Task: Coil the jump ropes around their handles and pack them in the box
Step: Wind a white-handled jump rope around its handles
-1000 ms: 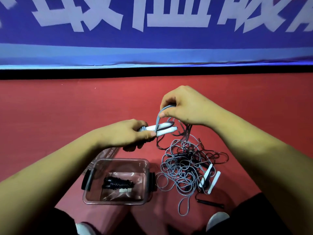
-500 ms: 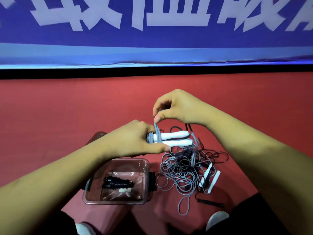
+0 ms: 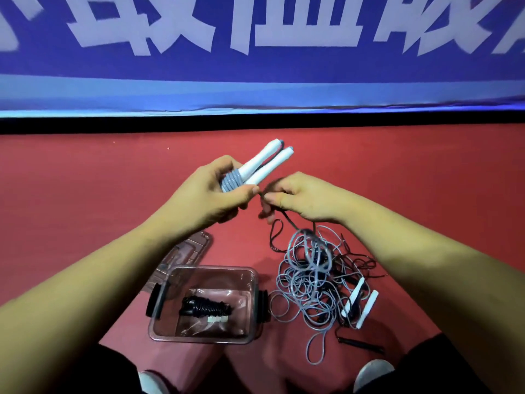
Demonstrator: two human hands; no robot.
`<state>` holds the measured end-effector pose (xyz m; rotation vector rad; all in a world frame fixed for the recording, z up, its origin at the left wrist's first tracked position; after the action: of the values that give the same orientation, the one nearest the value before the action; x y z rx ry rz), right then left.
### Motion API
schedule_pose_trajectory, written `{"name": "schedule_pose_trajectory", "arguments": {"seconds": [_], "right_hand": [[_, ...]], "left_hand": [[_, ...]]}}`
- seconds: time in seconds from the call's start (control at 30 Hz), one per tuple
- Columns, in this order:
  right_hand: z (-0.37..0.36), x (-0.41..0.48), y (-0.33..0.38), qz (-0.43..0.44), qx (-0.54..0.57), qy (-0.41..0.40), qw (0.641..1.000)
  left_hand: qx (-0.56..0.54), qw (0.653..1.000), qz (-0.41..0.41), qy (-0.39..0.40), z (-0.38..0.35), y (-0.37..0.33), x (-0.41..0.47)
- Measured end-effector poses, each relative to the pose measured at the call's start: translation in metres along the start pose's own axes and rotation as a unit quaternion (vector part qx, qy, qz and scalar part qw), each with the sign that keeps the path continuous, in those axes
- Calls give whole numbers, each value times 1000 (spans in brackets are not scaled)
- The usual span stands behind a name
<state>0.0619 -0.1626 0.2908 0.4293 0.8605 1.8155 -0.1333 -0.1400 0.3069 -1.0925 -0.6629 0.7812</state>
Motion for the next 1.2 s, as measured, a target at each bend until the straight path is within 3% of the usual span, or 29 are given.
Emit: {"name": "schedule_pose_trajectory", "arguments": {"seconds": [0.1,0.13,0.17,0.23,0.3,0.53,0.67,0.77,0.9,1.13,1.2], "right_hand": [[-1,1,7,-41,172,-20,984],[-2,2,11,-48,179,-39,982],[-5,5,15,-47,139,-60,987],[-8,6,20,-30,-53,-82,995],[-11,-1,25,-32,-210,-81,974],[-11,-16,53,-3,-344,-102,933],[-1,-15,52,5,-404,-145,903],[6,-11,42,7,-391,-175,904],[11,-9,24,1,-306,-167,937],[22,-1,3,-41,-124,-101,986],[20,0,-5,-50,-58,-77,994]], "left_hand": [[31,999,-5,-43,14,4,8],[48,998,-10,-49,18,5,10],[71,996,-13,-52,20,7,11],[126,990,-8,-64,25,14,14],[211,973,12,-94,31,22,17],[456,885,17,-94,23,35,23],[483,873,26,67,1,34,18],[483,859,24,170,-17,29,11],[436,881,44,177,-24,23,6],[394,889,-7,232,-29,18,-2],[344,909,1,235,-27,17,-3]]}}
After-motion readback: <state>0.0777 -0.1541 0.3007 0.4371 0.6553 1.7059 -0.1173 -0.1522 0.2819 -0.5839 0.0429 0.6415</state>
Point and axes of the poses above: each hand's wrist, its own x-axis towards the middle knuckle, its own z-axis out of the back of the hand, y = z × x, the point moved 1 cm from there along x, towards the middle knuckle, and after that the axes turned 3 degrees about x, right-handed, at the moved point
